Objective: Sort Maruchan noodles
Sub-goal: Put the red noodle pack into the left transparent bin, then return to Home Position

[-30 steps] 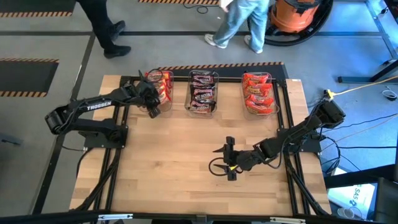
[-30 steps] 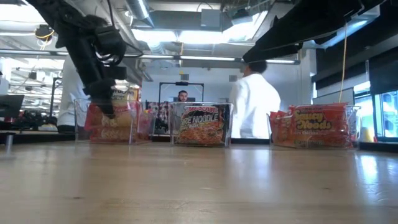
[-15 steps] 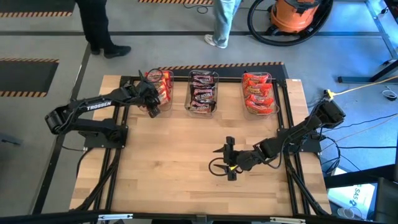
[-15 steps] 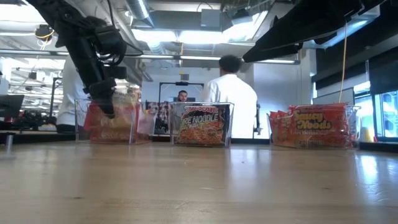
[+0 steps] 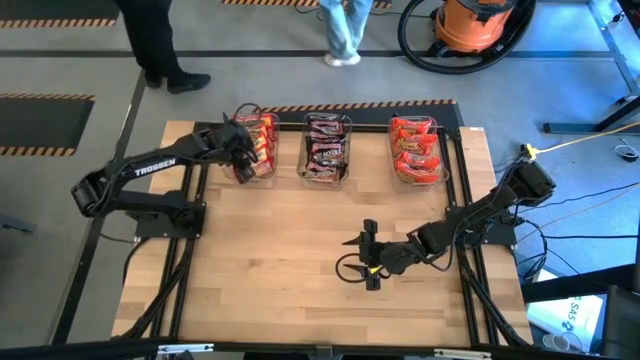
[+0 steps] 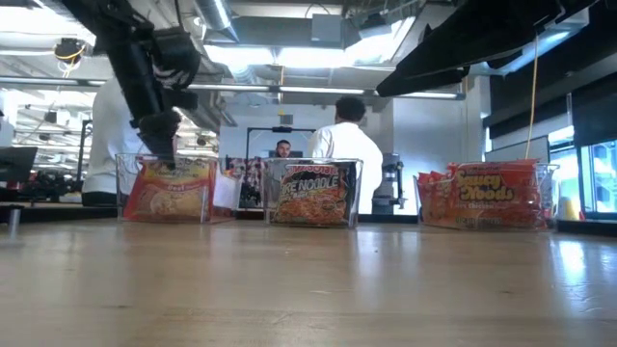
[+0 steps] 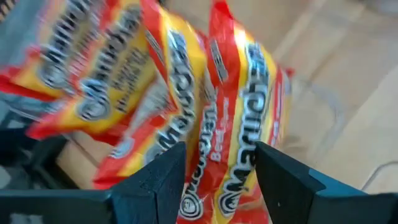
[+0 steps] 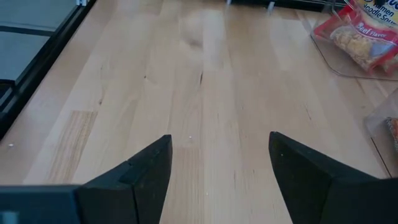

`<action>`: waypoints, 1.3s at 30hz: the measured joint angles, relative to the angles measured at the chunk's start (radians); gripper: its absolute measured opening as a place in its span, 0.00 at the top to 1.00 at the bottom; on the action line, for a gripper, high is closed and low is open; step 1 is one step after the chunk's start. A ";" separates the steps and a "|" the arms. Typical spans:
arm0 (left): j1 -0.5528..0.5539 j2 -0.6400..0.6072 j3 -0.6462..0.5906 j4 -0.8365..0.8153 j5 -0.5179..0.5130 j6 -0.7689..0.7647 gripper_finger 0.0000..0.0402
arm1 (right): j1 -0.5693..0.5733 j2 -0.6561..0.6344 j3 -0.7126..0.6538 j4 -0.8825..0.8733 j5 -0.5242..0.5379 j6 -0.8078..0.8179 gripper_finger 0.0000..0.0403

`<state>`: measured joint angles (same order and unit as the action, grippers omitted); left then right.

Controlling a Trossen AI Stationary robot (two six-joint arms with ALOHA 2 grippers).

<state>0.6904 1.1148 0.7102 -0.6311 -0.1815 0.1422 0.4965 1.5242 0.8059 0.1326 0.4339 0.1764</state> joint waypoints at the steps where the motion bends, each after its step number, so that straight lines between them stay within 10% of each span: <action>1: 0.000 -0.006 0.011 -0.002 -0.005 0.000 0.55 | 0.000 0.000 0.000 0.000 0.000 0.000 0.40; 14: -0.005 -0.052 0.067 0.041 0.185 -0.255 0.55 | -0.014 0.000 0.004 0.082 0.001 0.066 0.40; 22: -0.203 -0.090 0.048 0.340 0.534 -0.210 0.71 | -0.054 -0.097 0.026 0.058 -0.016 0.047 0.47; 34: -0.626 -0.192 -0.246 0.878 0.436 -0.147 0.99 | -0.065 -0.316 -0.184 0.110 -0.053 0.026 0.90; 39: -0.711 -0.215 -0.374 1.064 0.207 -0.202 0.98 | -0.107 -0.411 -0.287 0.291 -0.104 -0.005 0.99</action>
<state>-0.0209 0.8994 0.3359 0.4333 0.0254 -0.0595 0.3892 1.1131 0.5187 0.4232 0.3301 0.1717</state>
